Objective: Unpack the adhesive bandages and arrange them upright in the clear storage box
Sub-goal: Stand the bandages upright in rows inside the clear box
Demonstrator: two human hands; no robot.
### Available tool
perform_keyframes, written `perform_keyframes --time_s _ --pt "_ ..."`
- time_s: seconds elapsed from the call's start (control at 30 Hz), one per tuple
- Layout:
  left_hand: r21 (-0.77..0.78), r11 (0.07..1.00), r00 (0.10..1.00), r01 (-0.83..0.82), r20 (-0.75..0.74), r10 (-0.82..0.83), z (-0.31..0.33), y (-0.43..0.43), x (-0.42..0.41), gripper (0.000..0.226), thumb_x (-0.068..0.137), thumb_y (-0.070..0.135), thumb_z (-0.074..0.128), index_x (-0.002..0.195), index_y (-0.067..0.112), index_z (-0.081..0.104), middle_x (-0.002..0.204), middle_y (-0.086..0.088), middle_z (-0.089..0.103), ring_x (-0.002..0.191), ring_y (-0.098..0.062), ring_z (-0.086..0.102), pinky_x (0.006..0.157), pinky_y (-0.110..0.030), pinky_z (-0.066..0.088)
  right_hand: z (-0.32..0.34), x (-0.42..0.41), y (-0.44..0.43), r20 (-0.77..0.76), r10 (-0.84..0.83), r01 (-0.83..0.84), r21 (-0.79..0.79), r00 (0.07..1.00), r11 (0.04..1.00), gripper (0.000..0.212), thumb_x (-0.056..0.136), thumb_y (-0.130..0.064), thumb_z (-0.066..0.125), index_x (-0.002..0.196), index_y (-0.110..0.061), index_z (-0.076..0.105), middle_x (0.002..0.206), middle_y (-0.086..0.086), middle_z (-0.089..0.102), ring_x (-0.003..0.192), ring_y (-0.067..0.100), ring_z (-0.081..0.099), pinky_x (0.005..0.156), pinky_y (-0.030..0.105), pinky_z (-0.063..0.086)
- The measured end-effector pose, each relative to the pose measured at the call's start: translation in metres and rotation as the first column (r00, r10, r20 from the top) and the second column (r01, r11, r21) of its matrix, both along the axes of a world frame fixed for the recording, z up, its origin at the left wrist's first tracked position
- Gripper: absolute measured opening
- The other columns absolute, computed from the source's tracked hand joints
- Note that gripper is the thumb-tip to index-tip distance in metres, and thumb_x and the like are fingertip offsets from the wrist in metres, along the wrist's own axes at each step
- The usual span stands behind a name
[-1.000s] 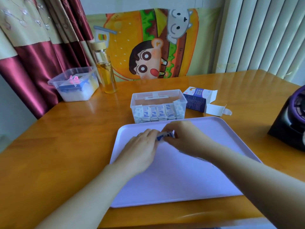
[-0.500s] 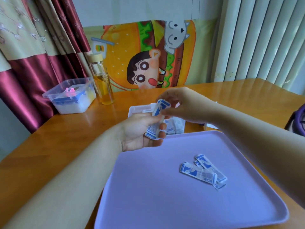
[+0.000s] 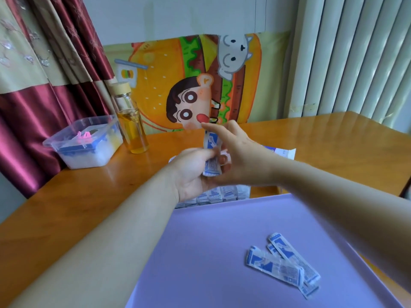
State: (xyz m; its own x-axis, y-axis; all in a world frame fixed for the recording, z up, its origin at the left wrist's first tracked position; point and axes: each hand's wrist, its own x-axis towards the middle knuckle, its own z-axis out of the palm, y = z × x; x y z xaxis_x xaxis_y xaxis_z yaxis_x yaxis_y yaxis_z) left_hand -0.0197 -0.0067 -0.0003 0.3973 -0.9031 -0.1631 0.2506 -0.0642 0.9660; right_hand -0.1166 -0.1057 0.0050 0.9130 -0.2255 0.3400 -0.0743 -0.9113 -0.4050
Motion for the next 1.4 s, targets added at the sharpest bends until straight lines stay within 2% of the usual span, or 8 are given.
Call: perform_keyframes --time_s 0.17,0.27,0.43,0.57,0.77,0.87,1.07,1.4 --pt "-0.006 1.000 0.990 -0.008 0.141 0.009 0.016 -0.028 0.021 0.015 0.098 0.013 0.045 0.091 0.012 0.058 0.063 0.000 0.054 0.053 -0.010 0.054 0.063 -0.031 0.053 0.025 0.019 -0.037 0.153 -0.009 -0.072 0.517 0.988 0.853 0.051 0.078 -0.018 0.074 0.125 -0.018 0.055 0.107 0.000 0.066 0.092 0.008 0.062 0.088 0.024 0.050" --pt "0.037 0.999 0.970 0.007 0.242 -0.015 0.016 -0.043 0.027 0.018 0.100 0.018 0.042 0.094 0.013 0.058 0.061 0.003 0.054 0.051 -0.009 0.057 0.066 -0.031 0.049 0.022 0.036 -0.057 0.165 -0.154 0.039 0.548 0.974 0.836 0.018 0.084 -0.007 0.066 0.100 -0.016 0.065 0.082 -0.001 0.070 0.061 0.000 0.062 0.059 0.012 0.047" --pt "0.265 0.958 0.761 -0.109 0.642 -0.091 -0.006 -0.065 0.050 0.019 0.098 0.025 0.044 0.092 0.017 0.061 0.101 -0.011 0.069 0.098 -0.031 0.065 0.095 -0.047 0.047 0.005 0.062 -0.077 -0.093 -0.282 0.295 0.397 0.955 0.869 0.022 0.083 -0.011 0.068 0.104 -0.015 0.062 0.091 -0.001 0.066 0.068 0.005 0.058 0.049 0.011 0.045" --pt "0.386 0.908 0.780 -0.162 0.614 -0.121 -0.022 -0.068 0.055 0.035 0.088 0.029 0.050 0.120 0.018 0.043 0.108 -0.017 0.066 0.094 -0.031 0.066 0.091 -0.053 0.050 -0.019 0.074 -0.081 -0.232 -0.301 0.359 0.274 0.925 0.892 0.020 0.080 -0.006 0.068 0.099 -0.010 0.065 0.092 0.006 0.069 0.073 0.015 0.063 0.058 0.023 0.052" --pt "0.535 0.834 0.675 -0.137 0.666 -0.316 -0.038 -0.075 0.058 0.020 0.094 0.013 0.042 0.098 0.007 0.060 0.075 -0.015 0.055 0.070 -0.027 0.052 0.084 -0.044 0.052 -0.044 0.085 -0.079 -0.351 -0.366 0.389 -0.007 0.862 0.921 0.022 0.080 -0.017 0.067 0.101 -0.013 0.066 0.097 0.005 0.066 0.084 0.024 0.062 0.064 0.030 0.051" --pt "0.600 0.785 0.596 -0.151 0.689 -0.412 -0.040 -0.077 0.055 0.026 0.094 0.017 0.042 0.108 0.007 0.062 0.081 -0.010 0.055 0.076 -0.024 0.047 0.070 -0.036 0.039 -0.052 0.086 -0.077 -0.381 -0.380 0.373 -0.094 0.843 0.923 0.026 0.081 -0.023 0.065 0.105 -0.014 0.065 0.101 0.005 0.066 0.088 0.026 0.062 0.065 0.031 0.048" --pt "0.657 0.743 0.547 -0.127 0.671 -0.500 -0.042 -0.076 0.054 0.027 0.093 0.022 0.046 0.111 0.013 0.064 0.107 -0.011 0.069 0.097 -0.027 0.061 0.080 -0.038 0.042 -0.061 0.086 -0.071 -0.396 -0.441 0.326 -0.326 0.805 0.888 0.024 0.085 -0.029 0.062 0.109 -0.024 0.063 0.102 -0.001 0.065 0.097 0.025 0.056 0.092 0.041 0.028" --pt "0.644 0.749 0.553 -0.158 0.686 -0.473 -0.041 -0.074 0.060 0.029 0.094 0.021 0.040 0.106 0.013 0.065 0.098 -0.008 0.070 0.095 -0.026 0.062 0.083 -0.038 0.047 -0.064 0.085 -0.067 -0.339 -0.465 0.295 -0.447 0.818 0.845 0.025 0.085 -0.036 0.063 0.109 -0.029 0.062 0.106 -0.003 0.062 0.103 0.022 0.048 0.084 0.036 0.023"
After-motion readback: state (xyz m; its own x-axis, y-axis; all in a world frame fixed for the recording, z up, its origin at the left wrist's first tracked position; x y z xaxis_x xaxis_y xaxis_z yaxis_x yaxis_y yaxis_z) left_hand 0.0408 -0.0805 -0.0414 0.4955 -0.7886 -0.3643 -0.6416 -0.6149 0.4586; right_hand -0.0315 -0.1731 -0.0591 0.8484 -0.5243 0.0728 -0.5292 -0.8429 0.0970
